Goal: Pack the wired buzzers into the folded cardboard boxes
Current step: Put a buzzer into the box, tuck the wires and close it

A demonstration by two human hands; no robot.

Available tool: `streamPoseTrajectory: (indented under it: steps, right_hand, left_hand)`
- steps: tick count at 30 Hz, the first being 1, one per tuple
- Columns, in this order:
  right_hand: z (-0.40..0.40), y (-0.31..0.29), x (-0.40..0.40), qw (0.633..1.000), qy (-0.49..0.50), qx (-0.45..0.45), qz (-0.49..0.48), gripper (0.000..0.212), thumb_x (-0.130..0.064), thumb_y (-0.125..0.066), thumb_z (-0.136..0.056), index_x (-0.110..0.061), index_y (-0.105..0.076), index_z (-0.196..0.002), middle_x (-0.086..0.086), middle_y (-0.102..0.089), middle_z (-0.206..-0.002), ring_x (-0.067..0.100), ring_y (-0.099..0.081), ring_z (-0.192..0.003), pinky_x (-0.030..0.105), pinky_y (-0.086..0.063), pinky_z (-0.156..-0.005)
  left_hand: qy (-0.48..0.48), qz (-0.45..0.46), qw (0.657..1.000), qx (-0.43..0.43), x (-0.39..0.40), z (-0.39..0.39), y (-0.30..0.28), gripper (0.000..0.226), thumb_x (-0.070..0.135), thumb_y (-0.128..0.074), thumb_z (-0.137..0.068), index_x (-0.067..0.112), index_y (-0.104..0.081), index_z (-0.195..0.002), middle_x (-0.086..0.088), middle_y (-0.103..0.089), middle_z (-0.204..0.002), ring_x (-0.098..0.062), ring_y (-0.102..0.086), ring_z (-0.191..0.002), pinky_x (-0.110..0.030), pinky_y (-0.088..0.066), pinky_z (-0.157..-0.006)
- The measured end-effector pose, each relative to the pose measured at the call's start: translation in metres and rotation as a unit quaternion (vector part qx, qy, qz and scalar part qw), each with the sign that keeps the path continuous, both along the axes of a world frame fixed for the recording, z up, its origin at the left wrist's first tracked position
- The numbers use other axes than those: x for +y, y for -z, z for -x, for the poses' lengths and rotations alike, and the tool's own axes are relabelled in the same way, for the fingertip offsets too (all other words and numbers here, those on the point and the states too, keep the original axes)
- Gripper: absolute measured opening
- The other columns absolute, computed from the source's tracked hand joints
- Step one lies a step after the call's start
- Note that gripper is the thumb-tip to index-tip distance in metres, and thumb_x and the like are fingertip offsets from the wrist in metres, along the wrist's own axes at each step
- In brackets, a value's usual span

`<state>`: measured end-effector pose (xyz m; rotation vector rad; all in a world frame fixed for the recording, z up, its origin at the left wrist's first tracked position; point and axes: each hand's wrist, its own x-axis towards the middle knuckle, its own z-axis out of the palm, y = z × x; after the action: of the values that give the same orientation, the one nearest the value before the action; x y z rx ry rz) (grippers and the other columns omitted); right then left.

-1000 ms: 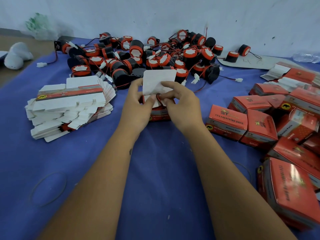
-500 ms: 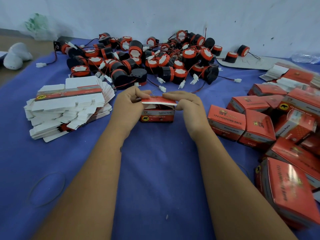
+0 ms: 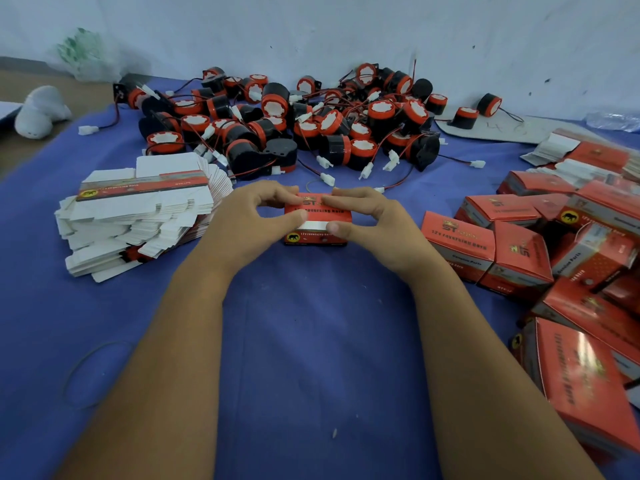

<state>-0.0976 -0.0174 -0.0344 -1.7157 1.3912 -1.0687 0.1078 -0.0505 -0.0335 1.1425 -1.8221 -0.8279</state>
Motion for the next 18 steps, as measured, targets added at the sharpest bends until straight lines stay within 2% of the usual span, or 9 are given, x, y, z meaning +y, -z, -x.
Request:
streamPoseTrajectory:
  steps: [3, 5, 8, 13, 15, 18]
  right_hand:
    - [-0.005, 0.003, -0.001, 0.998, 0.039, 0.032, 0.043, 0.036, -0.023, -0.073, -0.086, -0.030, -0.066, -0.121, -0.018, -0.054, -0.122, -0.011, -0.048, -0.110, 0.007, -0.040, -0.093]
    - [-0.008, 0.004, -0.001, 0.995, 0.054, 0.047, 0.062, 0.035, -0.024, -0.073, -0.086, -0.028, -0.067, -0.120, -0.016, -0.056, -0.117, -0.005, -0.049, -0.112, 0.015, -0.040, -0.099]
    - [-0.010, 0.002, -0.001, 0.995, 0.064, 0.039, 0.072, 0.030, -0.026, -0.072, -0.087, -0.027, -0.069, -0.117, -0.016, -0.060, -0.111, -0.002, -0.053, -0.109, 0.012, -0.042, -0.095]
    - [-0.013, 0.000, 0.000, 0.993, 0.077, 0.016, 0.089, 0.026, -0.024, -0.068, -0.090, -0.022, -0.070, -0.116, -0.012, -0.064, -0.107, 0.002, -0.058, -0.105, 0.013, -0.047, -0.090]
    - [-0.014, 0.000, 0.000, 0.992, 0.089, -0.005, 0.085, 0.026, -0.022, -0.070, -0.089, -0.021, -0.069, -0.115, -0.010, -0.065, -0.111, 0.004, -0.059, -0.108, 0.017, -0.047, -0.093]
    - [-0.019, 0.003, 0.000, 0.983, 0.139, -0.012, 0.117, 0.021, -0.019, -0.073, -0.087, -0.024, -0.069, -0.106, -0.008, -0.064, -0.111, 0.008, -0.059, -0.108, 0.026, -0.048, -0.097]
  left_hand:
    - [0.020, 0.022, 0.999, -0.036, 0.001, 0.000, 0.000, 0.029, 0.024, -0.079, -0.081, 0.029, -0.070, -0.109, 0.012, -0.061, -0.118, 0.002, -0.055, -0.110, -0.001, -0.040, -0.083]
    - [0.019, 0.033, 0.999, -0.029, 0.000, 0.001, -0.001, 0.030, 0.023, -0.080, -0.080, 0.031, -0.070, -0.107, 0.008, -0.063, -0.117, 0.001, -0.056, -0.113, -0.006, -0.040, -0.090]
    - [0.008, 0.028, 0.999, 0.016, -0.001, 0.004, 0.001, 0.024, 0.022, -0.078, -0.082, 0.028, -0.071, -0.105, 0.008, -0.067, -0.115, 0.003, -0.059, -0.112, -0.018, -0.045, -0.098]
    - [-0.020, 0.054, 0.997, 0.046, -0.001, 0.008, 0.003, 0.020, 0.025, -0.076, -0.084, 0.036, -0.070, -0.100, 0.015, -0.069, -0.105, 0.009, -0.061, -0.100, -0.006, -0.045, -0.085]
    - [-0.028, 0.063, 0.997, 0.047, -0.001, 0.013, 0.005, 0.023, 0.021, -0.076, -0.085, 0.034, -0.070, -0.103, 0.009, -0.069, -0.110, 0.003, -0.062, -0.104, -0.009, -0.045, -0.090]
    - [-0.048, 0.063, 0.995, 0.057, -0.001, 0.020, 0.007, 0.022, 0.014, -0.074, -0.086, 0.031, -0.071, -0.100, 0.003, -0.068, -0.119, -0.006, -0.060, -0.113, -0.026, -0.047, -0.100]
